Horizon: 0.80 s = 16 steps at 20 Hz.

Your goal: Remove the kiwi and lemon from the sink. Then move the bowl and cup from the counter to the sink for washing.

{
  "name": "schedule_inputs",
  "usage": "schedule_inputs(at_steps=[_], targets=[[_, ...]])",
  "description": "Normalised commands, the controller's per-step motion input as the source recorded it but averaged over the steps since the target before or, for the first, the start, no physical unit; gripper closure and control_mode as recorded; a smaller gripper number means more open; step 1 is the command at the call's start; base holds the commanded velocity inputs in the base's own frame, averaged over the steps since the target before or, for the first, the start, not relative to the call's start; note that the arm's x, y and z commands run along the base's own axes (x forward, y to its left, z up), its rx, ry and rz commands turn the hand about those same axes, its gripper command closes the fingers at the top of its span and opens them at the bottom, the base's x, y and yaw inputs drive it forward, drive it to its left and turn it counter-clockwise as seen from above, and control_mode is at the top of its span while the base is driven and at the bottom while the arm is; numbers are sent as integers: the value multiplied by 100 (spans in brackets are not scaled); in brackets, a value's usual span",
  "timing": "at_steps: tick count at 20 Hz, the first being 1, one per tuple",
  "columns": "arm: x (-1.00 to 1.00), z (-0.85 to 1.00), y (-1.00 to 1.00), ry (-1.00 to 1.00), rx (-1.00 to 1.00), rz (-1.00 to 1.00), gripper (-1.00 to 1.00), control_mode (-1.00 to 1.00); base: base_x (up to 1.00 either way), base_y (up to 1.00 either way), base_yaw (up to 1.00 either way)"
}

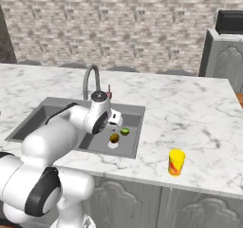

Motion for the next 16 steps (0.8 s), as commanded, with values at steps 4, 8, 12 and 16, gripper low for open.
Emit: schedule_inputs(at_steps=[4,8,12,16], targets=[[13,-14,0,0,0,0,-100,-100,0,0,0],[15,-12,0,0,0,0,-100,-100,0,0,0],[16,-11,0,0,0,0,-100,-100,0,0,0],[15,-11,0,0,0,0,-100,-100,0,0,0]])
